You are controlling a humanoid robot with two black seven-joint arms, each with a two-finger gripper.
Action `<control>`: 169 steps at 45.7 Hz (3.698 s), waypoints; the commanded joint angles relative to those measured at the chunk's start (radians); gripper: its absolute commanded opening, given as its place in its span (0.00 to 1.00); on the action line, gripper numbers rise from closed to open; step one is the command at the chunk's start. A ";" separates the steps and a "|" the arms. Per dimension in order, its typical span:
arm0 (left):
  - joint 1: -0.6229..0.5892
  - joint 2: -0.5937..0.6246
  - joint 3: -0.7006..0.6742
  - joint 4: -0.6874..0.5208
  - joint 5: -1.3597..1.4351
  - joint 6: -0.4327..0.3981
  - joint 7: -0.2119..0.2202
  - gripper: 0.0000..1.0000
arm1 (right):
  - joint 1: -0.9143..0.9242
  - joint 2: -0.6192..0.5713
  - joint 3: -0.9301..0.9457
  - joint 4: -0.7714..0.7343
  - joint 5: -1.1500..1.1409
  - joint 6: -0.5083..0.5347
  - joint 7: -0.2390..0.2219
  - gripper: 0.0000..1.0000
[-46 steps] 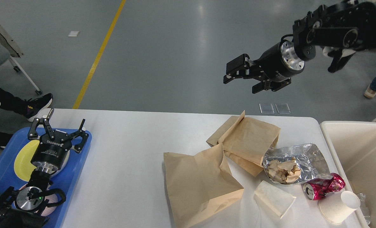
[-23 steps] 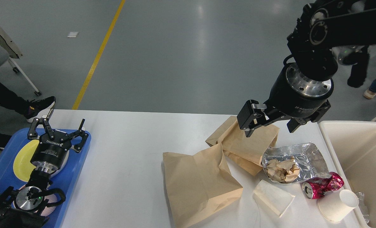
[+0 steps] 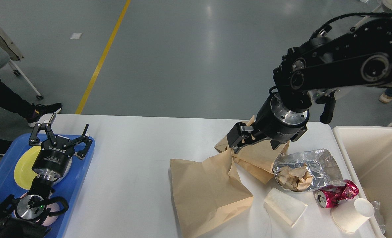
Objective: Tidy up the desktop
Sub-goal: 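Move the right gripper down onto the large brown paper bag, then grasp the large brown paper bag with the right gripper, then lift the paper bag and carry it toward the white bin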
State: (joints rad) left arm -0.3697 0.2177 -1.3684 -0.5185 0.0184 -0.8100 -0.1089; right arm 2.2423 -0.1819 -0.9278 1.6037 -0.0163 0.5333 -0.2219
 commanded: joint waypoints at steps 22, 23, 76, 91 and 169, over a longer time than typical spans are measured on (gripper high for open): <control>0.000 0.000 0.002 0.000 0.000 -0.001 0.000 0.97 | -0.484 0.170 0.089 -0.280 -0.257 -0.119 -0.013 1.00; 0.000 0.000 0.002 0.000 0.000 -0.001 0.000 0.97 | -0.498 0.170 0.087 -0.292 -0.261 -0.121 -0.014 1.00; 0.000 0.000 0.002 0.000 0.000 -0.005 0.000 0.97 | -0.902 0.325 0.090 -0.709 -0.275 -0.260 -0.014 0.34; 0.000 0.000 0.002 0.000 0.000 -0.005 0.000 0.97 | -0.912 0.332 0.092 -0.699 -0.148 -0.268 -0.016 0.00; 0.000 0.000 0.002 0.002 0.000 -0.005 0.000 0.97 | 0.198 0.023 -0.716 -0.171 0.259 0.295 0.294 0.00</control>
State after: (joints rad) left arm -0.3709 0.2179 -1.3668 -0.5185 0.0184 -0.8146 -0.1089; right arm 2.4553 -0.1277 -1.5466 1.4511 0.2413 0.8601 0.0738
